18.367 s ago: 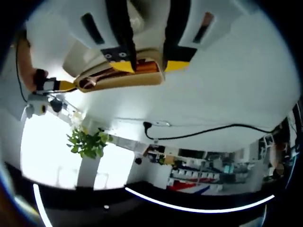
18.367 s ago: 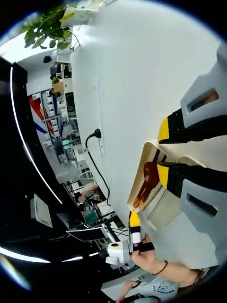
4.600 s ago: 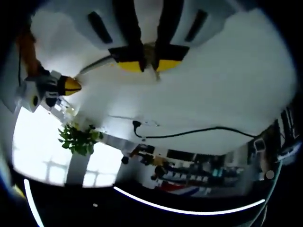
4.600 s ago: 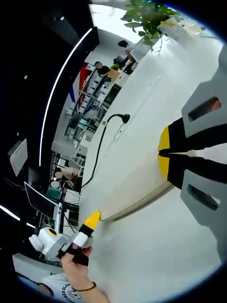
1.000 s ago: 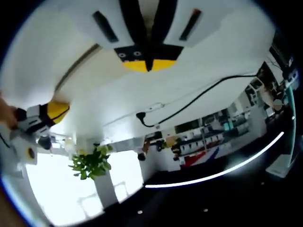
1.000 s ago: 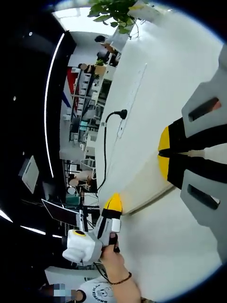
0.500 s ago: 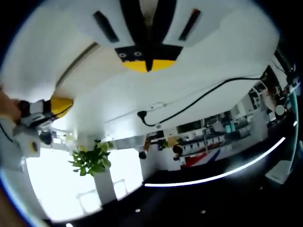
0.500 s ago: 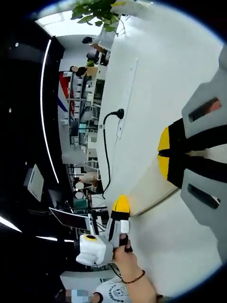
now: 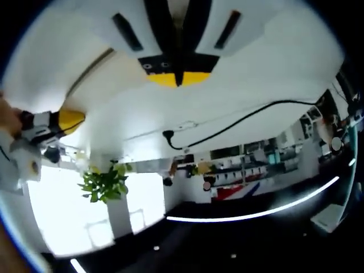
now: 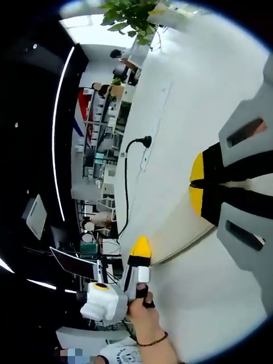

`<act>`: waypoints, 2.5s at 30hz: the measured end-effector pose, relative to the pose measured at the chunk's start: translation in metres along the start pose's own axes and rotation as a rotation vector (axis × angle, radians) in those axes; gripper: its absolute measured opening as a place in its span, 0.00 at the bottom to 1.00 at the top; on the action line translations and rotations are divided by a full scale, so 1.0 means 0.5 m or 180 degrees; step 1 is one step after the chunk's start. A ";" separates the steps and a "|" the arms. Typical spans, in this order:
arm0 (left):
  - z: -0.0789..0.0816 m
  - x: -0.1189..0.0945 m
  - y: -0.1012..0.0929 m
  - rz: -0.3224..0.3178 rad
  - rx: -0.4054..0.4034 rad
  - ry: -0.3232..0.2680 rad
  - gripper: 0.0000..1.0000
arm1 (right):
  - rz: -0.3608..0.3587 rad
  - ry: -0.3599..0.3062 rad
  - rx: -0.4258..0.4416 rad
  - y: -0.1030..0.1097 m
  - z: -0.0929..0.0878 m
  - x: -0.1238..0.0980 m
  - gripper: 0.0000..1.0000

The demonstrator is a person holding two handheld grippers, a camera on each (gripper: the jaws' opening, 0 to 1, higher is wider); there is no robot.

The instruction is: Arrange the utensils inside the cutlery case until each visible utensil rests in its matching compartment.

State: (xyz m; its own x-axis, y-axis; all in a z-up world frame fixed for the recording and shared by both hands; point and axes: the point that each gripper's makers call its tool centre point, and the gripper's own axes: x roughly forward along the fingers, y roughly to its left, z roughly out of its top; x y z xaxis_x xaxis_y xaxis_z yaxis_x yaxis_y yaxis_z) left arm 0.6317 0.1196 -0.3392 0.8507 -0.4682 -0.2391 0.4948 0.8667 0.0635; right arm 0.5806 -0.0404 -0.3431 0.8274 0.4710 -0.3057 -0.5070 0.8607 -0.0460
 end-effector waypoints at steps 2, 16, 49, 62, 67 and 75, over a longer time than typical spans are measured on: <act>0.001 0.000 0.002 -0.0015 -0.0022 -0.0075 0.00 | 0.0020 -0.0026 0.0057 -0.004 -0.001 0.000 0.00; 0.001 -0.001 0.002 0.0093 0.0038 0.0023 0.00 | -0.0074 -0.0090 0.0036 0.001 0.000 0.002 0.00; 0.194 -0.021 -0.056 -0.0698 0.0863 0.0206 0.21 | 0.0376 0.0226 -0.1203 -0.041 0.190 -0.056 0.17; 0.090 -0.022 -0.093 -0.1400 0.2343 0.1250 0.55 | 0.0935 0.0778 -0.1726 0.014 0.140 -0.052 0.42; 0.027 -0.046 -0.119 -0.1973 0.2490 0.1722 0.65 | 0.1203 0.1305 -0.1633 0.022 0.068 -0.037 0.60; -0.043 -0.069 -0.114 -0.2328 0.2453 0.2194 0.88 | 0.1769 0.1932 -0.1625 0.066 -0.020 -0.043 0.71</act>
State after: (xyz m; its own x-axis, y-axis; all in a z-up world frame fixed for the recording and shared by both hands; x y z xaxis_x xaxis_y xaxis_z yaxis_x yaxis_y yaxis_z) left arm 0.5702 0.0903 -0.3552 0.1819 -0.4062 -0.8955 0.9809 0.0110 0.1942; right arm 0.5438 -0.0242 -0.3478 0.2451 0.4823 -0.8410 -0.9505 0.2904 -0.1104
